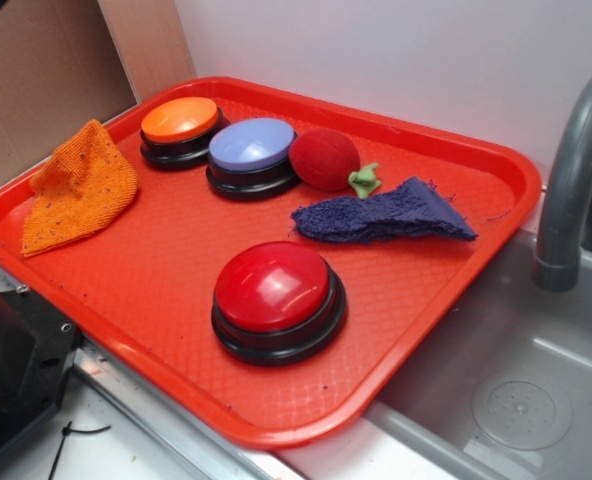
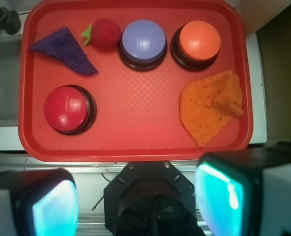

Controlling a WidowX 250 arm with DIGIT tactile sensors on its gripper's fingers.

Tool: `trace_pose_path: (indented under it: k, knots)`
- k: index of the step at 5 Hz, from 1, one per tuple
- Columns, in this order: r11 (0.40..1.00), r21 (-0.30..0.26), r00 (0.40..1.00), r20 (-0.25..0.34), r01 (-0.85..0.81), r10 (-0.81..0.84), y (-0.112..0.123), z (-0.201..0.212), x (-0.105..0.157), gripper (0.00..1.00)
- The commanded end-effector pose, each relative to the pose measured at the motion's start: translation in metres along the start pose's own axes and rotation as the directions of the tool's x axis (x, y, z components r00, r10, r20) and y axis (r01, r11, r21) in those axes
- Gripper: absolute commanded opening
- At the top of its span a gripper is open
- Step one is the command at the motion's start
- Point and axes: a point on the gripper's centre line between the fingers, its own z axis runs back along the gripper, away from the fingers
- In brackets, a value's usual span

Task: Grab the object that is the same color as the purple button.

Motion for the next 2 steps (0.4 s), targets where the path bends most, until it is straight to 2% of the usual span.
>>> trace_pose_path:
  k: [1, 2]
  knots:
    - [1.000, 0.000, 1.000, 0.000, 0.000, 0.000, 0.000, 0.000, 0.000, 1.00]
    - [0.997, 0.015, 0.996, 0.016, 0.082, -0.082, -0.004, -0.010, 0.019, 1.00]
